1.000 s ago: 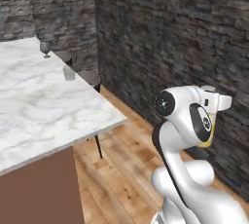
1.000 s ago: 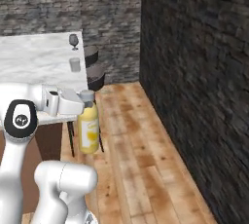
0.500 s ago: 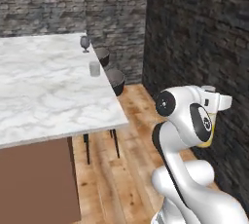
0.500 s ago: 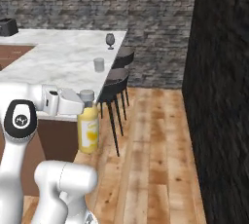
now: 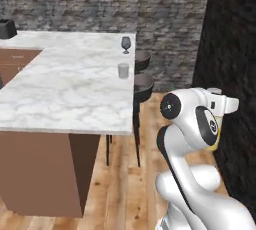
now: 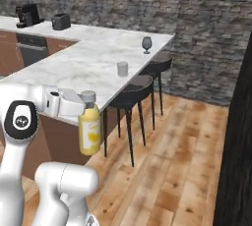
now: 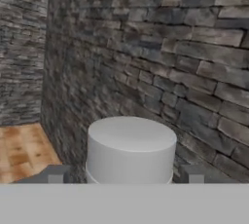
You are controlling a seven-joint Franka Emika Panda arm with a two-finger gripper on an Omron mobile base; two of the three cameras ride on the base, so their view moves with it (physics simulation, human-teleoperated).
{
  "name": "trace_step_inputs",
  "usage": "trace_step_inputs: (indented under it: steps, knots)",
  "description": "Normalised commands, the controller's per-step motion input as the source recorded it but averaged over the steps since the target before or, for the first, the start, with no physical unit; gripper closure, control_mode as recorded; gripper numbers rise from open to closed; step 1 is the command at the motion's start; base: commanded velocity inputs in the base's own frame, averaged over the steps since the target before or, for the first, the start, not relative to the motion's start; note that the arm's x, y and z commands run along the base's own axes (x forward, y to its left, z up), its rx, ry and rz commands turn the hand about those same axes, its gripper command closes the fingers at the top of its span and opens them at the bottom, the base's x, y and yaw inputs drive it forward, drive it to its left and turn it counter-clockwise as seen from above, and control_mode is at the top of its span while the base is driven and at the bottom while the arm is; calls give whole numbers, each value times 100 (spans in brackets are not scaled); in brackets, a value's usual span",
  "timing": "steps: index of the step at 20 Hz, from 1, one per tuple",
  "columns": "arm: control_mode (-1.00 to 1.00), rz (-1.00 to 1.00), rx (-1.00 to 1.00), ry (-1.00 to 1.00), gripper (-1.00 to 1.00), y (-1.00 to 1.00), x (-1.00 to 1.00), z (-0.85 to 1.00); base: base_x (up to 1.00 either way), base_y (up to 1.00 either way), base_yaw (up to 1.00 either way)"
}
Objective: There is a wine glass and glass cup on the dining counter. Place the wine bottle next to the wine glass and the juice bottle next to the glass cup.
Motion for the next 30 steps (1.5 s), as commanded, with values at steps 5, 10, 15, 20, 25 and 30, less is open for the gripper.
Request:
trace_step_inputs:
  steps: [5, 10, 15, 20, 25, 30]
  knots:
    - [100, 0, 0, 0, 100, 0, 0, 0, 38, -64, 57]
    - [100, 0, 0, 0, 100, 0, 0, 0, 38, -68, 56]
    - [100, 0, 0, 0, 100, 0, 0, 0, 11, -91, 48]
    - [100, 0, 0, 0, 100, 0, 0, 0, 0, -96, 48]
    - [100, 0, 0, 0, 100, 0, 0, 0, 6, -82, 54]
    - [100, 0, 0, 0, 100, 0, 0, 0, 24, -60, 63]
